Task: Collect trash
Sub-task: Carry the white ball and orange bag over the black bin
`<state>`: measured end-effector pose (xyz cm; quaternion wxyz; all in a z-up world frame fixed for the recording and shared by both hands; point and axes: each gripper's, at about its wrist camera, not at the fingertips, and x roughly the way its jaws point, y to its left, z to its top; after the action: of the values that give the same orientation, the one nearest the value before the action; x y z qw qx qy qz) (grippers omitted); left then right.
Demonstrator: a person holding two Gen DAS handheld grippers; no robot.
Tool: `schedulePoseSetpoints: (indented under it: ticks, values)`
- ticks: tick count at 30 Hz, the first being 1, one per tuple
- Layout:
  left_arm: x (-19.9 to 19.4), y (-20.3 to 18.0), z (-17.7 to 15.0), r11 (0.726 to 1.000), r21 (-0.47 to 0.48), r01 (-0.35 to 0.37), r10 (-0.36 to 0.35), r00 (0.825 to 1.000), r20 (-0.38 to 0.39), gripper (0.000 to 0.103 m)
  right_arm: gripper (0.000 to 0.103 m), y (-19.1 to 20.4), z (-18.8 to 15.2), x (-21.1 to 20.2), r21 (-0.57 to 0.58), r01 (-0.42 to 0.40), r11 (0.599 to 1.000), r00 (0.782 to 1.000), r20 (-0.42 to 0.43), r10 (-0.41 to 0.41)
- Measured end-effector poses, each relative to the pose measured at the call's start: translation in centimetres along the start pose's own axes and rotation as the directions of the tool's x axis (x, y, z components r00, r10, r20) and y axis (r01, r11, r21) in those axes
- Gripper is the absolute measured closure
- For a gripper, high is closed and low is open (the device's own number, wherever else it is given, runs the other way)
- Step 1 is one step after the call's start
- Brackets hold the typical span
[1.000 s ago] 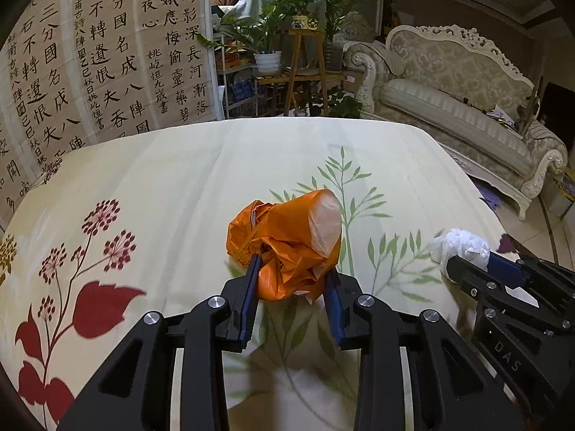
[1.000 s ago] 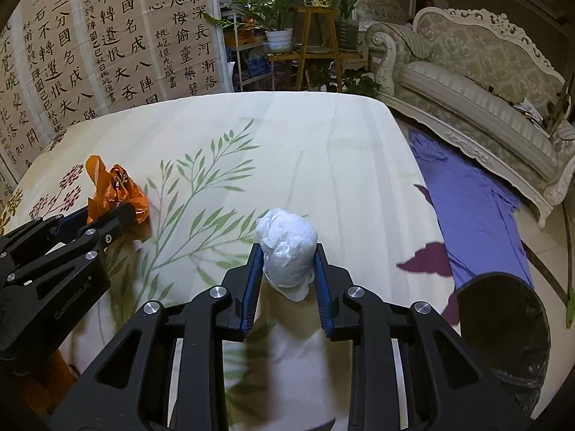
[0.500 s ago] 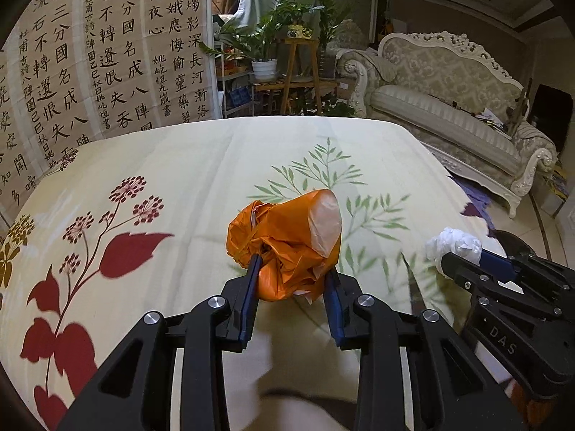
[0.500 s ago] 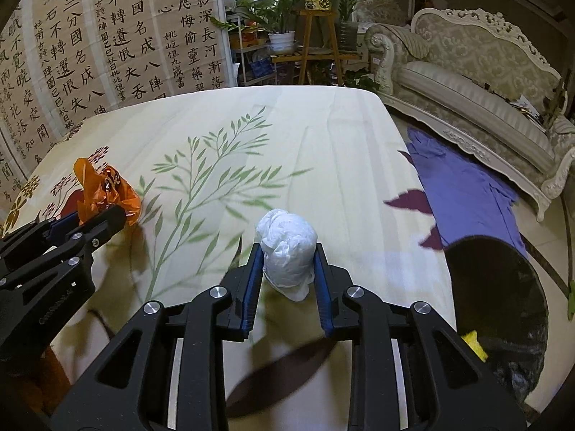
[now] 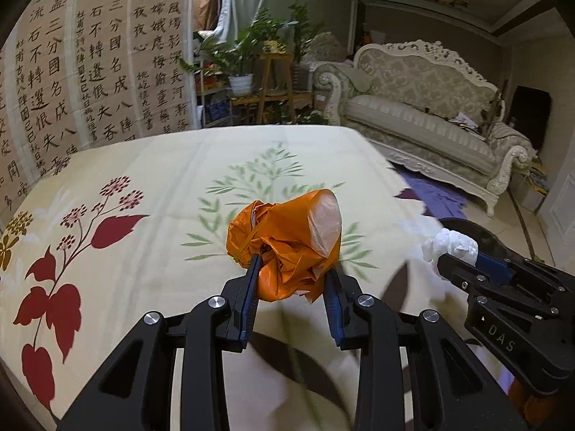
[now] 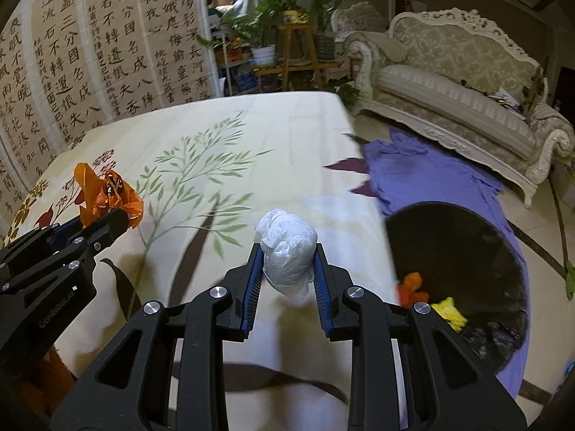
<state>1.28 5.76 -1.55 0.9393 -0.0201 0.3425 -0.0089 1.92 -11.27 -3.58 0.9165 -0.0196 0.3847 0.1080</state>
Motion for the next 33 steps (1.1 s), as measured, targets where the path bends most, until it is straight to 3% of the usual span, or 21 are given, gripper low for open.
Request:
schedulePoseSetpoints:
  ticks: [17,33]
  values:
    - [0.4,-10.4,0.9,0.979,0.129,0.159,-0.166,0.985,0.046,0.070,0.076,-10.4,-1.4,-3.4,0.128,0.214,0.968,0.972,0.069,-0.224]
    - [3.5,-16.8,1.5,0.953,0.226,0.202,-0.213,0.977,0.022,0.070,0.076,-15.8,-1.7,-2.5,0.189,0.266,0.945,0.956,0.074,-0.284]
